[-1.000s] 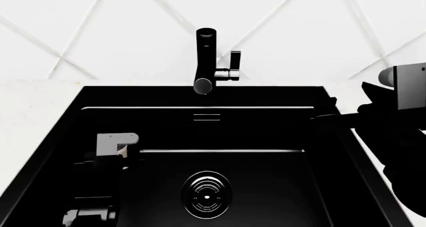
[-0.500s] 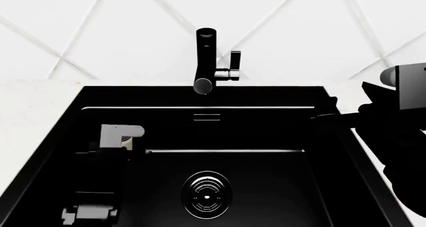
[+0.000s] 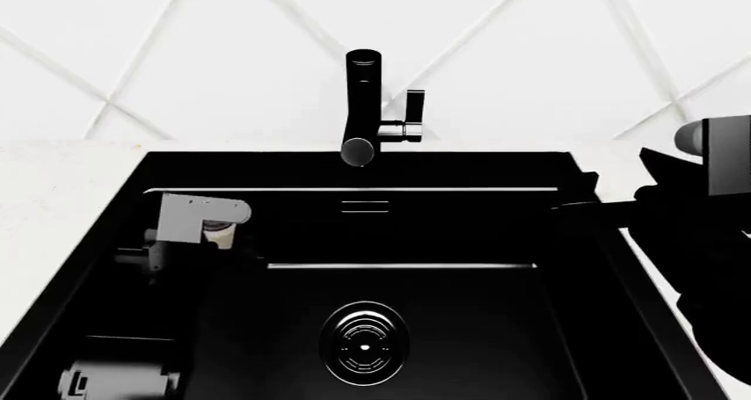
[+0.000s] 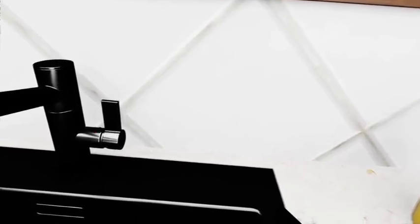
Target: Pick the cup and bowl from the sink and place them on the counter for drying.
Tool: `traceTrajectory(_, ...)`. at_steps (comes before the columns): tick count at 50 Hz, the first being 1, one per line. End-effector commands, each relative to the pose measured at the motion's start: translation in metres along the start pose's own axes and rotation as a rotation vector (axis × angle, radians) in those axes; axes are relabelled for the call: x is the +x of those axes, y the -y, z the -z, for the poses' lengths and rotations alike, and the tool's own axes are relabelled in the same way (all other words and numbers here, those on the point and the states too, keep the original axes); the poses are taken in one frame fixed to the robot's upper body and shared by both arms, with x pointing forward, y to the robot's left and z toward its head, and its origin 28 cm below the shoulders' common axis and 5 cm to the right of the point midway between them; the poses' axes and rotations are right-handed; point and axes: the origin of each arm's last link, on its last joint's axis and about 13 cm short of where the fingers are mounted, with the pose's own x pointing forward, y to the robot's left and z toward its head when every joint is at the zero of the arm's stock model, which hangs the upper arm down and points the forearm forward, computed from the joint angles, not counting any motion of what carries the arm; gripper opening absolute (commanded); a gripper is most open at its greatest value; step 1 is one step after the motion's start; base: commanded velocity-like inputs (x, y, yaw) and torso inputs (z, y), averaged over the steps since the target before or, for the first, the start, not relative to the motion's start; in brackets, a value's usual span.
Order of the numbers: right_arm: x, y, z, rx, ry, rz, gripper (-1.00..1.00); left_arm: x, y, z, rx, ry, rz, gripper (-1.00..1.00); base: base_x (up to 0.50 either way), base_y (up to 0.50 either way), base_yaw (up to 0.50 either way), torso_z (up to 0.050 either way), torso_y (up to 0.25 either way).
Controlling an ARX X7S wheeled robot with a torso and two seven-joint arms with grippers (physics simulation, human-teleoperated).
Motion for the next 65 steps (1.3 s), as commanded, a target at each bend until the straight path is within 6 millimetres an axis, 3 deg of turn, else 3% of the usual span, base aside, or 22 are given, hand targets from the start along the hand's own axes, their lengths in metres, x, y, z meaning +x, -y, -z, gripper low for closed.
traceTrajectory(1, -0.001, -0.001, 0.000, 0.003, -0.003, -0.003, 1.00, -0.024, -0.008, -0.021, 0.022, 0.027, 0.043, -1.00, 0.00, 0.00, 0.00, 0.000, 0.000)
traceTrajectory(18, -0.002, -0.003, 0.003, 0.012, -0.007, -0.015, 1.00, -0.059, -0.033, -0.064, 0.091, 0.028, 0.073, -1.00, 0.00, 0.00, 0.00, 0.000, 0.000)
traceTrajectory(31, -0.001, -0.003, 0.002, 0.004, 0.001, -0.021, 1.00, -0.073, -0.084, -0.088, 0.041, 0.017, -0.078, -1.00, 0.00, 0.00, 0.00, 0.000, 0.000)
traceTrajectory(37, -0.001, -0.002, 0.005, 0.007, -0.002, -0.018, 1.00, -0.080, -0.112, -0.090, 0.004, 0.008, -0.173, -1.00, 0.00, 0.00, 0.00, 0.000, 0.000)
traceTrajectory(44, -0.001, -0.002, 0.001, 0.000, 0.010, -0.015, 1.00, -0.070, -0.113, -0.079, 0.015, -0.039, -0.284, -1.00, 0.00, 0.00, 0.00, 0.000, 0.000)
traceTrajectory(65, 0.000, -0.003, 0.004, 0.000, -0.003, -0.019, 1.00, -0.068, -0.158, -0.078, -0.036, -0.096, -0.485, -1.00, 0.00, 0.00, 0.00, 0.000, 0.000)
